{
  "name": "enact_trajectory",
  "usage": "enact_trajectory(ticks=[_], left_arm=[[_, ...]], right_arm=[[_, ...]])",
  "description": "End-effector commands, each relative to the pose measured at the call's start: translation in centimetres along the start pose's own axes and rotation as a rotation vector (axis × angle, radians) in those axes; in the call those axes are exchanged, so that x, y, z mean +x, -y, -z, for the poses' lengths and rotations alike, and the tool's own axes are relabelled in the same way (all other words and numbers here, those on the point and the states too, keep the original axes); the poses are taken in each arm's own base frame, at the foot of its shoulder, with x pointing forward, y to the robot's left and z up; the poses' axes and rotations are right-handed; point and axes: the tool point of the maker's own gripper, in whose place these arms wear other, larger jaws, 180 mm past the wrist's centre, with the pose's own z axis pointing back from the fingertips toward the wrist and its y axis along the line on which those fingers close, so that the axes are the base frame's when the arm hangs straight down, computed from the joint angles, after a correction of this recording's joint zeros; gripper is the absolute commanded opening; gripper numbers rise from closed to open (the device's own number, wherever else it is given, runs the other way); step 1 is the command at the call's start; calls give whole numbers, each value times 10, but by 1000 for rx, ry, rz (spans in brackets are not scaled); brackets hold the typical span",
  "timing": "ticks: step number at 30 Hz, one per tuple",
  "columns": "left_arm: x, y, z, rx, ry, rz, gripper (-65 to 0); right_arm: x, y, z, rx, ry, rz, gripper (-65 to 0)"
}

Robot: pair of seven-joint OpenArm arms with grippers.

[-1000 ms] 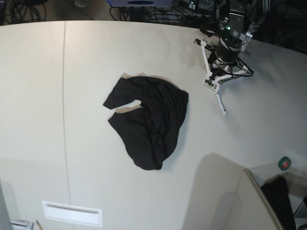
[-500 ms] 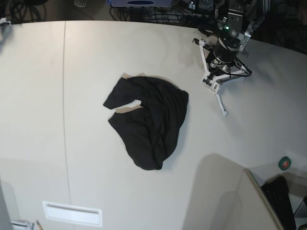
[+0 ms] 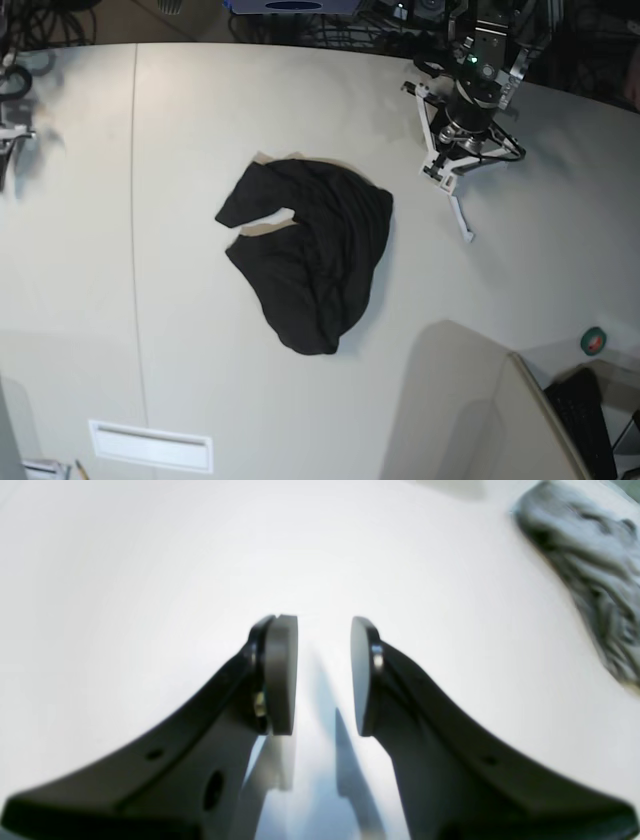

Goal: Layout the t-shirt on the table in an organized manner, then fold the t-shirt properly
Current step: 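Move the right gripper down toward the black t-shirt's edge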

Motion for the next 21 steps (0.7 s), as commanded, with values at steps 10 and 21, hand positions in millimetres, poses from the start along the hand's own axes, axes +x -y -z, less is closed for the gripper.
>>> enact_trajectory(ticks=[10, 21], left_arm=[[41, -3, -7, 50, 100, 5, -650], [57, 5, 1, 25, 128, 10, -650]], right_arm=[[98, -61, 18, 200, 9, -142, -474], [113, -159, 8, 449, -112, -76, -474]])
